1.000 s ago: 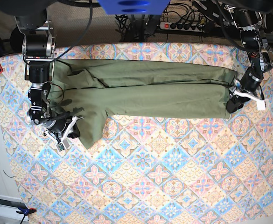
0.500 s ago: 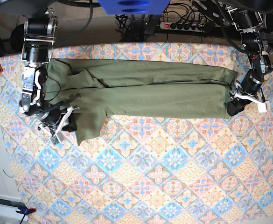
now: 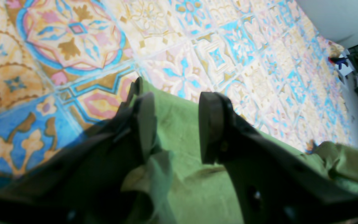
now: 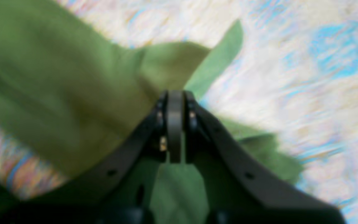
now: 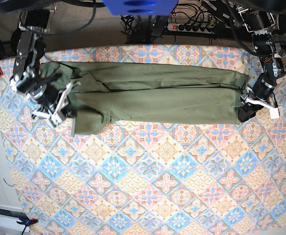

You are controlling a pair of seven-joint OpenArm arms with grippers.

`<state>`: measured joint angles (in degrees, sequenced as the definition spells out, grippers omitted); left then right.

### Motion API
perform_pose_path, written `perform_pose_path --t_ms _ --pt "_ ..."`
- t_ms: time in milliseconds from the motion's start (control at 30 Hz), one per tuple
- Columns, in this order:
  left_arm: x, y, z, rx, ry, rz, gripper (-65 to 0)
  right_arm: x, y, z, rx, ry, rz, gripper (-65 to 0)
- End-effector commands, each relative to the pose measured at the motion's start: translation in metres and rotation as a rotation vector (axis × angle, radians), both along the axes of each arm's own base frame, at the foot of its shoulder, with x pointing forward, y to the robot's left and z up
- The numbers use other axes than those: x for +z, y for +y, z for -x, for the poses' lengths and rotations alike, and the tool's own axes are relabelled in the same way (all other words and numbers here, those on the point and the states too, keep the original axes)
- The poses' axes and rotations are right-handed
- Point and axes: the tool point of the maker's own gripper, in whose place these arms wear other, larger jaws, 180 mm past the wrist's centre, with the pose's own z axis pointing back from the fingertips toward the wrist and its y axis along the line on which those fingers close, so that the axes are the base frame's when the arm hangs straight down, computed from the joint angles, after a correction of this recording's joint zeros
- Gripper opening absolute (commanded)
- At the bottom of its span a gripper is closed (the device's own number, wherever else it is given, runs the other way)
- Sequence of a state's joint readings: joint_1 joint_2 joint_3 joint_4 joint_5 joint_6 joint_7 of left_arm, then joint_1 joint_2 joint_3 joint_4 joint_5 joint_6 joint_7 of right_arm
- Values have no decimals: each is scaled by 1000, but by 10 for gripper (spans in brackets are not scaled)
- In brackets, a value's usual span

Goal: Layout the t-shirt on the table in an organized manner, then fold the t-shirt properly
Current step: 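Release with the right gripper and tuck the loose sleeve under the fold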

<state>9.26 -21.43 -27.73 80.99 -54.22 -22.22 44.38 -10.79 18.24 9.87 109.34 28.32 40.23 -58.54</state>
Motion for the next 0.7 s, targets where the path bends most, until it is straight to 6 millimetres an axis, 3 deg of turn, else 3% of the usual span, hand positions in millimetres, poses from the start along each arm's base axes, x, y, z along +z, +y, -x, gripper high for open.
perform_pose_path --t_ms 0,500,667 --pt "17 6 -8 4 -57 -9 -413 14 -1 -3 3 -45 -17 -643" --pt "18 6 -8 6 -60 -11 -414 -21 -10 64 -6 127 -51 -643" --pt "17 6 -8 5 -57 -11 -410 -28 -10 70 -5 156 -45 -637"
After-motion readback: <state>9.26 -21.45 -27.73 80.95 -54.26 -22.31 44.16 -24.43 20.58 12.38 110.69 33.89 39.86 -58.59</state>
